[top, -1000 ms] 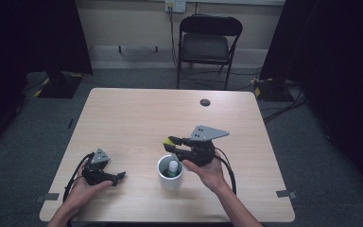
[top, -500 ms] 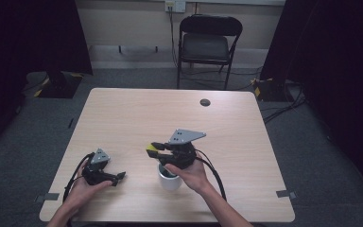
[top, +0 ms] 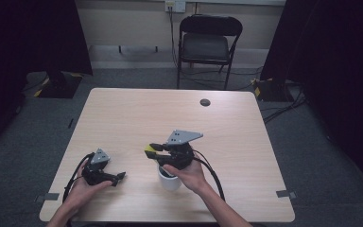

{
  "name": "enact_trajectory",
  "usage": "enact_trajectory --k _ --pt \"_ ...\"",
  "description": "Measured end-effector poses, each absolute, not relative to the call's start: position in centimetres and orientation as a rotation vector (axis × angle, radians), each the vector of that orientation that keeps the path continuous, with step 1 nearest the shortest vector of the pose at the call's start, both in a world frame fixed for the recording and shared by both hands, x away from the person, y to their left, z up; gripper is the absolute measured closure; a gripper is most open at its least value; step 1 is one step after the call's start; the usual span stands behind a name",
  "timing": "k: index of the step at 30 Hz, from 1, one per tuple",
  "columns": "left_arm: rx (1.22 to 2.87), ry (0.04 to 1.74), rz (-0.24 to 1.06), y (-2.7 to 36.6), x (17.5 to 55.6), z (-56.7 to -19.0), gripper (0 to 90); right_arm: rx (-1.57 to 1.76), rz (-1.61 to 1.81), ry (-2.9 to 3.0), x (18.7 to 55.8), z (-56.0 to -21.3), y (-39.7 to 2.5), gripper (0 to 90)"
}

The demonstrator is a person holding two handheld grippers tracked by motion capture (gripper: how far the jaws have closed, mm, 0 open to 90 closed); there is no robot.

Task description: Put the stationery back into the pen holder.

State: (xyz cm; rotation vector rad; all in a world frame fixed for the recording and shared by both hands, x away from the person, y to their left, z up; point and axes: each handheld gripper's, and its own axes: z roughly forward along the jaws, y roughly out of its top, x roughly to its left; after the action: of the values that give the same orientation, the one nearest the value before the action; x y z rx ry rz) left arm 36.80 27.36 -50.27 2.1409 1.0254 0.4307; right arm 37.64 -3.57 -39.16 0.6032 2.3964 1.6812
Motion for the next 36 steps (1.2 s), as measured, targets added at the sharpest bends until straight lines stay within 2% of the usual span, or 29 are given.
enact_trajectory --k 36 --pt "2.145 1.021 0.433 27.4 36.8 -50.3 4.8 0.687 1.621 2.357 35.1 -39.7 -9.7 67.0"
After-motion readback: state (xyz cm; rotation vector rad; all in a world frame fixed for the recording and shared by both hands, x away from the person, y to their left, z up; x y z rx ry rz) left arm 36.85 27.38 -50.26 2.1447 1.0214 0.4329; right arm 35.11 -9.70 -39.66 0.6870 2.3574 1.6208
